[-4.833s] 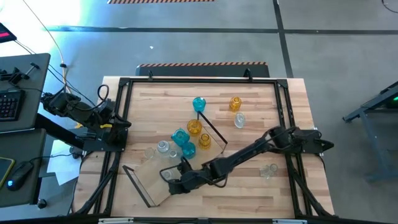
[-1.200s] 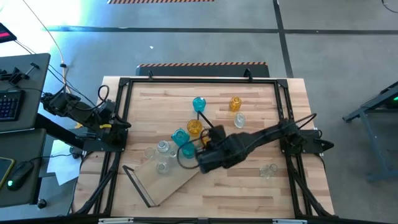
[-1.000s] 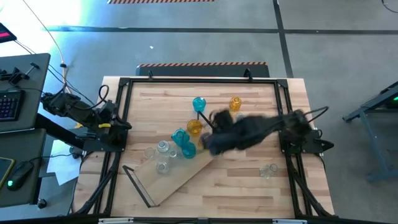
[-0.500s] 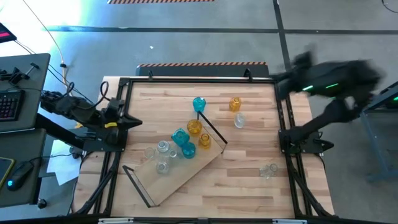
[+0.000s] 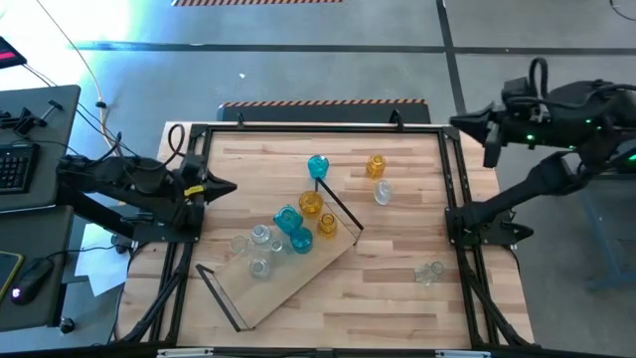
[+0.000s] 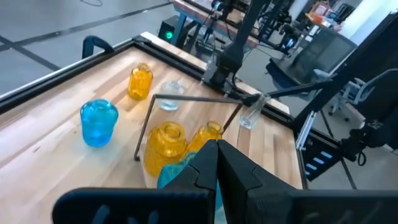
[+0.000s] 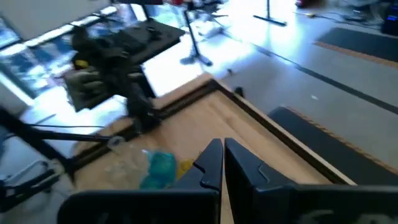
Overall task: Sort vases onto shelf
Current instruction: Put the yellow vase on the shelf aligned with the other yellow vases
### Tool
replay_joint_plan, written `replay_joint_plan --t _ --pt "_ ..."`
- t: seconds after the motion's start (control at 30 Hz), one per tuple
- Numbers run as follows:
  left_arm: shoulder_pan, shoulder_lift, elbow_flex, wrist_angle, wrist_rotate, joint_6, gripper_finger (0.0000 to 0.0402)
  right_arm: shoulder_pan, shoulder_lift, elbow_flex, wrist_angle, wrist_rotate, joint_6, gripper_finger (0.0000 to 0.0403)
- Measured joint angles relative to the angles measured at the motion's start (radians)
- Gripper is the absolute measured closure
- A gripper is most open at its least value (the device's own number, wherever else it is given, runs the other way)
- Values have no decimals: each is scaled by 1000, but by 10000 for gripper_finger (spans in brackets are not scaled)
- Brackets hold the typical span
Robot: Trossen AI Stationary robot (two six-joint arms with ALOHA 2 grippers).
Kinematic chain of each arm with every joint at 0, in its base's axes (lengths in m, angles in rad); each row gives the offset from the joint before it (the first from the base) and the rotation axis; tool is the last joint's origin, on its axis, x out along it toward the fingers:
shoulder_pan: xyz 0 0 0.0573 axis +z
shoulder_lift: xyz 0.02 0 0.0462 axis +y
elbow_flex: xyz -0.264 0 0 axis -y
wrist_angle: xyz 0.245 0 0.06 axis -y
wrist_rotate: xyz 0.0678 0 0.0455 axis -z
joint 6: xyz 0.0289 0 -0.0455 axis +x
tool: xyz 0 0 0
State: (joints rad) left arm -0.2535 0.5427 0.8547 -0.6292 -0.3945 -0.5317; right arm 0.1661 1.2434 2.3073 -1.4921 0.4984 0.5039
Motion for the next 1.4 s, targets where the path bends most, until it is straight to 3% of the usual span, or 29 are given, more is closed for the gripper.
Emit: replay_joint_plan --t 0.33,0.5,0.57,0.73,0.97,1.17,1.3,1.4 --pt "130 61 0 78 134 38 402 -18 151 -3 441 -314 -255 403" --pt "152 74 0 107 235 39 401 -71 134 2 579 -122 -322 403" --pt "156 75 0 117 261 38 401 -103 127 1 594 -118 -348 403" --pt "156 77 0 120 263 48 401 -194 75 1 546 -123 -350 403" --pt "155 93 0 128 228 14 401 -381 4 -1 283 -141 -309 403" --pt "160 147 0 179 138 -23 402 -460 -191 0 98 -152 -242 403" --pt "182 195 0 225 138 -36 402 -462 -333 -17 123 -119 -162 403" --pt "199 232 0 242 162 -53 402 -467 -389 -142 234 -121 -194 403"
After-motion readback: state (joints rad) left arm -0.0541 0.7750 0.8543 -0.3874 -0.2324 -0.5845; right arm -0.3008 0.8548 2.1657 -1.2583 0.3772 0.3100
